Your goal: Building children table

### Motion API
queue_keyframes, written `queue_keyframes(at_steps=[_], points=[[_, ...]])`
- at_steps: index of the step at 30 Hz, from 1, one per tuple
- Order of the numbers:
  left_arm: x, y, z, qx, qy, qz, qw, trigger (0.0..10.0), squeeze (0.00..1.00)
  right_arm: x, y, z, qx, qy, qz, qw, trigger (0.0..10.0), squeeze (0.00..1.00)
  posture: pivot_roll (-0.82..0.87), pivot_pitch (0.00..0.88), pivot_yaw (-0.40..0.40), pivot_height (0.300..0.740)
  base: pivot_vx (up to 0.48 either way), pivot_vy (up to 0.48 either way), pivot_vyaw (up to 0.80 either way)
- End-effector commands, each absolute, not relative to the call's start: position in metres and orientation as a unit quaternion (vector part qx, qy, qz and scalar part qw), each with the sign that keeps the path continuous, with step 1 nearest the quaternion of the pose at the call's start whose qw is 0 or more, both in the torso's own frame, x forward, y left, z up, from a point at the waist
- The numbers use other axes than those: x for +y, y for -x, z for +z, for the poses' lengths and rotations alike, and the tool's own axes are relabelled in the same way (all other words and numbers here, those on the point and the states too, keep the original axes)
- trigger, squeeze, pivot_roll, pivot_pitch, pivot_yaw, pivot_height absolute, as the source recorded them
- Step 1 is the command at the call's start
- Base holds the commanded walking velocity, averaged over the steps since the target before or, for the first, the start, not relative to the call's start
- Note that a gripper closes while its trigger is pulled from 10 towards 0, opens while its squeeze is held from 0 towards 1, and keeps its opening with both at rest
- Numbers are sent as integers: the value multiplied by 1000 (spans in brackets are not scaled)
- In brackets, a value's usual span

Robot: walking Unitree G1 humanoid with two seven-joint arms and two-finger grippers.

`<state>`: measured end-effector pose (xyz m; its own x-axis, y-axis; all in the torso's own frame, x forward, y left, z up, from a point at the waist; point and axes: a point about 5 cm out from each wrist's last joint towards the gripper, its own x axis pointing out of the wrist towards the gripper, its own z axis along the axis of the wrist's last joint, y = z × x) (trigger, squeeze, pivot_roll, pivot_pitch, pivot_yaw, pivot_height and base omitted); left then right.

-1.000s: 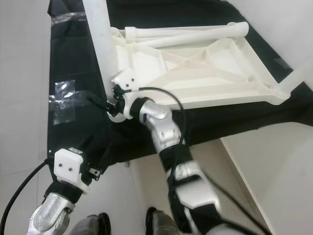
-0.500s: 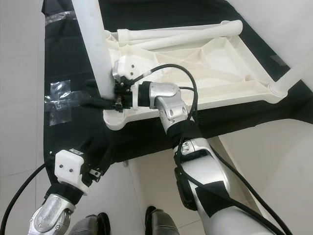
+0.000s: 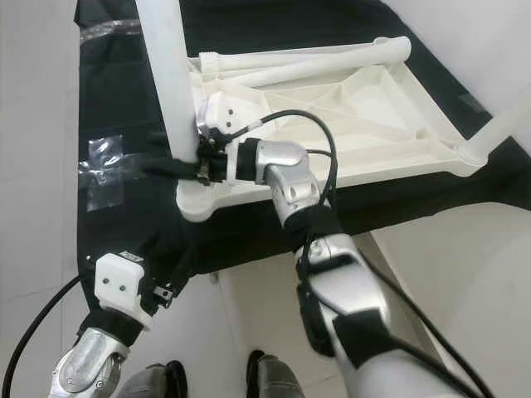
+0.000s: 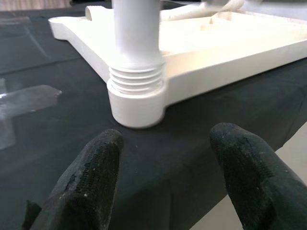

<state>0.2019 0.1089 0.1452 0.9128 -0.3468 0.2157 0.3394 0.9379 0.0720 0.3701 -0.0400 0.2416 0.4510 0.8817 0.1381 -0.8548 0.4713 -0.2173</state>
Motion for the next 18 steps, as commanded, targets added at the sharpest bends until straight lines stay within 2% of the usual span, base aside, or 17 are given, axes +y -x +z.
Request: queue_keyframes(at_steps=[1, 3, 6, 13, 14, 15, 17, 18], points=[[111, -200, 141, -98, -14, -176, 979, 10000, 0, -60, -374, 183, 2, -2, 295, 956, 0, 0, 124, 260, -82, 740, 0, 0, 0], [111, -201, 141, -96, -13, -180, 979, 10000, 0, -56, -361, 161, 29, -15, 263, 964, 0, 0, 137, 261, -76, 740, 0, 0, 0], [112, -201, 140, -96, -14, -180, 979, 10000, 0, -43, -356, 155, 40, -9, 292, 956, 0, 0, 131, 243, -66, 740, 0, 0, 0], [111, -203, 141, -98, -17, -172, 980, 10000, 0, -29, -373, 186, 7, 34, 286, 958, 0, 0, 144, 240, -79, 740, 0, 0, 0], [111, -203, 141, -99, -17, -170, 980, 10000, 0, -28, -376, 194, -4, 37, 284, 958, 8196, 0, 154, 237, -83, 740, 0, 0, 0], [111, -203, 141, -99, -18, -167, 981, 10000, 0, -25, -375, 201, -15, 45, 304, 951, 10000, 27, 159, 239, -84, 740, 0, 0, 0], [111, -203, 140, -99, -19, -165, 981, 10000, 0, -23, -374, 206, -21, 50, 319, 946, 10000, 27, 159, 239, -84, 740, 0, 0, 0], [112, -203, 141, -99, -20, -163, 981, 10000, 0, -21, -374, 211, -31, 47, 361, 931, 10000, 1000, 162, 238, -83, 740, 0, 0, 0]])
